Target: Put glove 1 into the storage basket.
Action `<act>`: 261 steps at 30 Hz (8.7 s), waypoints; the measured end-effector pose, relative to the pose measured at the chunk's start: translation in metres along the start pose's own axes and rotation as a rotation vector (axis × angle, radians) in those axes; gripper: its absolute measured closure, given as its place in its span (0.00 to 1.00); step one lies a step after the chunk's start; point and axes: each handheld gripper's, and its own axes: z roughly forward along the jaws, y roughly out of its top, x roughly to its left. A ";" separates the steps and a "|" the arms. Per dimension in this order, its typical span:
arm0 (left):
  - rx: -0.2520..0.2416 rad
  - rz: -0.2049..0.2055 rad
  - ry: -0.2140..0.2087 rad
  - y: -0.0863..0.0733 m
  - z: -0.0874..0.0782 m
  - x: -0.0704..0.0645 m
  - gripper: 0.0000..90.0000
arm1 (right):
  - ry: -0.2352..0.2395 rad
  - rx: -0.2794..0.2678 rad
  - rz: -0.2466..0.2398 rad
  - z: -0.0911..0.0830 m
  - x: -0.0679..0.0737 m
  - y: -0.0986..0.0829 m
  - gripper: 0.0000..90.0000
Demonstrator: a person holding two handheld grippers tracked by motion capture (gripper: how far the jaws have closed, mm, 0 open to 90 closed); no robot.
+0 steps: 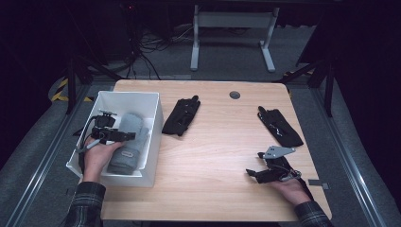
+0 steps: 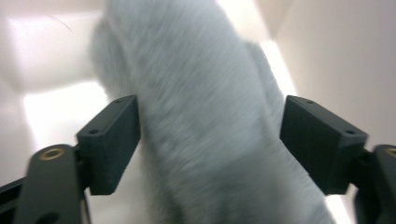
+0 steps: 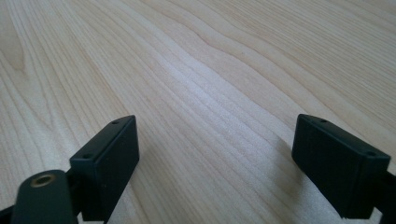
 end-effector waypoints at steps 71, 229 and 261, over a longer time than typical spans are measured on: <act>-0.047 0.476 -0.238 -0.005 0.060 -0.240 0.07 | -0.001 0.010 -0.001 -0.003 -0.001 0.003 0.34; -0.032 0.553 -0.172 -0.083 0.092 -0.200 0.05 | -0.163 0.033 0.115 -0.041 -0.050 -0.017 0.31; -0.104 0.333 -0.035 0.034 0.110 -0.194 1.00 | -0.214 -0.003 0.188 -0.033 -0.060 -0.030 0.18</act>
